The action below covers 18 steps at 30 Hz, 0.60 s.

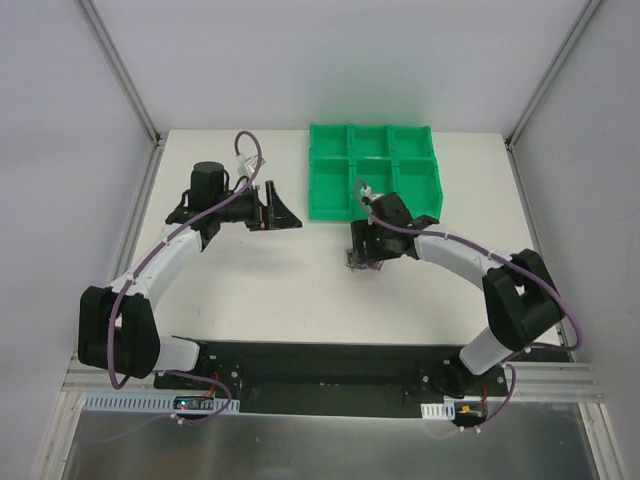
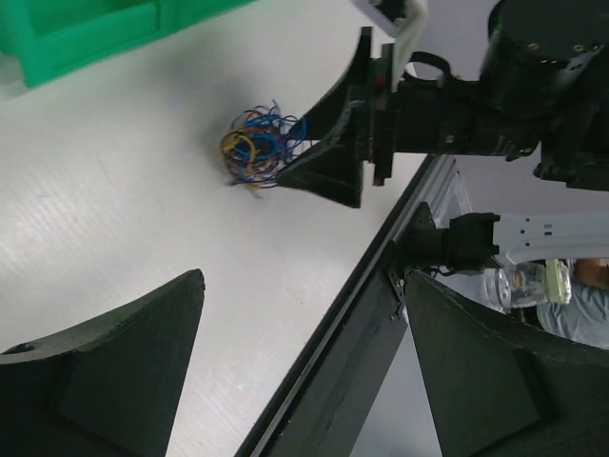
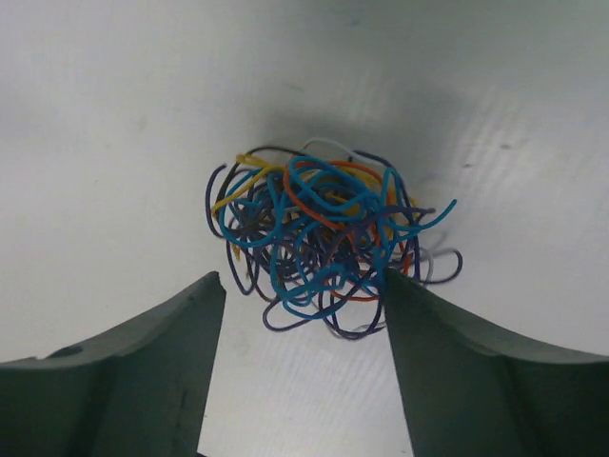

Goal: Untangle the cables

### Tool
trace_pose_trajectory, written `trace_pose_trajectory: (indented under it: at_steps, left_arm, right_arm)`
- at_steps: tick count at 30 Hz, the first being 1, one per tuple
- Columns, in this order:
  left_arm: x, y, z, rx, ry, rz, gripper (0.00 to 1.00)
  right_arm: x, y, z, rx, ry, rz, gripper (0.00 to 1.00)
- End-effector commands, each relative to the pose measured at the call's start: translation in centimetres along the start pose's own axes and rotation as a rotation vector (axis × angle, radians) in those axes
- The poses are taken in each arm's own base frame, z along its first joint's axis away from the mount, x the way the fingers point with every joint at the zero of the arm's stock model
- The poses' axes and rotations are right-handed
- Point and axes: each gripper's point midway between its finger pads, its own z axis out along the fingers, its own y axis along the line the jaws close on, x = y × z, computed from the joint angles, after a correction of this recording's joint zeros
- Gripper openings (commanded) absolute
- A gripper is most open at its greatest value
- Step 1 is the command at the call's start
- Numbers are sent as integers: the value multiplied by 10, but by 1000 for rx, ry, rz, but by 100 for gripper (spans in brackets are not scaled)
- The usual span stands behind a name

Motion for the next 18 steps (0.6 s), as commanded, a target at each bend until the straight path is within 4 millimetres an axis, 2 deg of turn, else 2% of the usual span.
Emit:
trace_pose_trajectory:
  at_steps: [1, 2, 3, 4, 6, 7, 8, 10, 11, 12, 15, 18]
  left_arm:
    - [9, -28, 8, 73, 60, 35, 84]
    - [11, -27, 11, 67, 67, 32, 84]
    - [11, -25, 12, 58, 70, 30, 82]
    - [10, -22, 12, 40, 67, 27, 81]
    - [9, -17, 12, 13, 60, 29, 80]
    - [8, -17, 11, 9, 58, 30, 80]
    - [9, -18, 12, 14, 64, 28, 80]
    - [11, -19, 13, 25, 76, 23, 80]
    - [13, -17, 15, 20, 83, 21, 80]
    - [15, -13, 18, 2, 88, 9, 80]
    - [28, -3, 32, -20, 135, -12, 78]
    - [46, 3, 54, -51, 205, -31, 69]
  right_arm:
    - [-7, 56, 5, -157, -38, -49, 55]
    - [-2, 64, 5, -171, -37, -70, 41]
    - [2, 73, 1, -196, -42, -97, 20]
    - [7, 82, -4, -231, -50, -126, 13]
    - [19, 98, -19, -312, -64, -180, 12]
    - [26, 101, -27, -339, -73, -188, 14]
    - [30, 100, -33, -361, -86, -190, 25]
    - [37, 82, -40, -310, -120, -167, 69]
    - [36, 71, -45, -281, -138, -149, 82]
    - [35, 62, -49, -263, -153, -123, 86]
    - [28, 48, -58, -253, -187, -43, 87]
    - [20, 48, -58, -285, -198, 13, 81]
